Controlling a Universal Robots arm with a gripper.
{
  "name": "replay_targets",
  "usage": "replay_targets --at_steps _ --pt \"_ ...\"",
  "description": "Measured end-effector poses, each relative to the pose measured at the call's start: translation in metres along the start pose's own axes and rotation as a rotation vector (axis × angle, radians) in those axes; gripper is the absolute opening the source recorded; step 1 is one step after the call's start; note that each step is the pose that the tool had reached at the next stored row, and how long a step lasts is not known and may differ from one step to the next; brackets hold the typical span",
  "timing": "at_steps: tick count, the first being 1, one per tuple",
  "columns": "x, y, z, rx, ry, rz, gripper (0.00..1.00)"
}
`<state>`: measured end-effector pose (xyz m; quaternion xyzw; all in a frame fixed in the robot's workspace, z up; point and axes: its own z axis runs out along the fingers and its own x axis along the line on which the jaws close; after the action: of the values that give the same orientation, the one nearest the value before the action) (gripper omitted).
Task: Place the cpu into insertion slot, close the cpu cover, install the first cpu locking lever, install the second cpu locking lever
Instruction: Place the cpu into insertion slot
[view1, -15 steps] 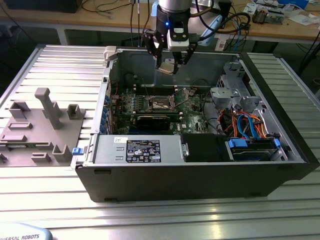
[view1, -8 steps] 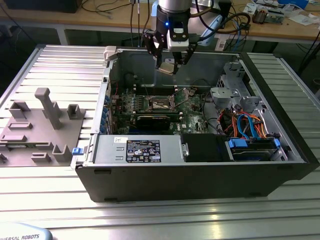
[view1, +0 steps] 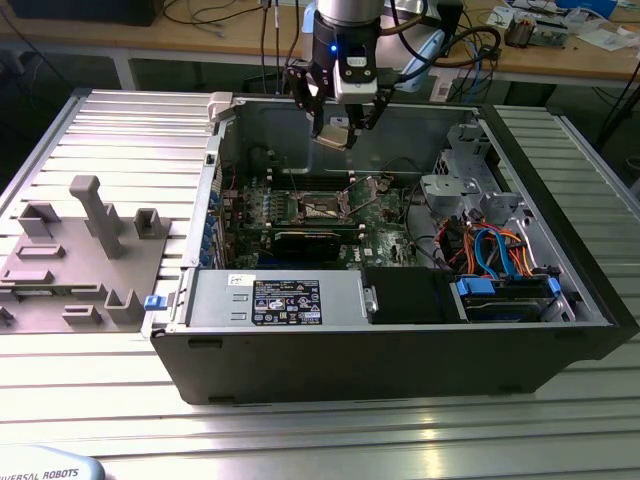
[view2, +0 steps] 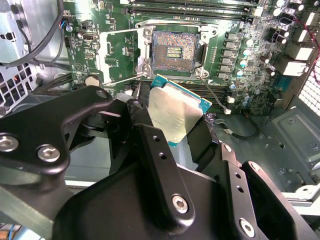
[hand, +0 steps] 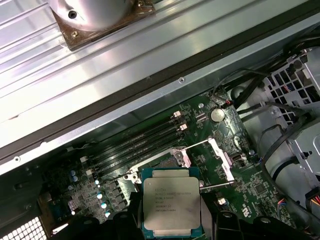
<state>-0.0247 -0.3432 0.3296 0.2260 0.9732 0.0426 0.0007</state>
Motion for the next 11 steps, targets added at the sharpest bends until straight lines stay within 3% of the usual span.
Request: replay_targets --at_steps 11 --pt "0.0 0.0 0.0004 -0.0001 -0.0004 0.005 0.54"
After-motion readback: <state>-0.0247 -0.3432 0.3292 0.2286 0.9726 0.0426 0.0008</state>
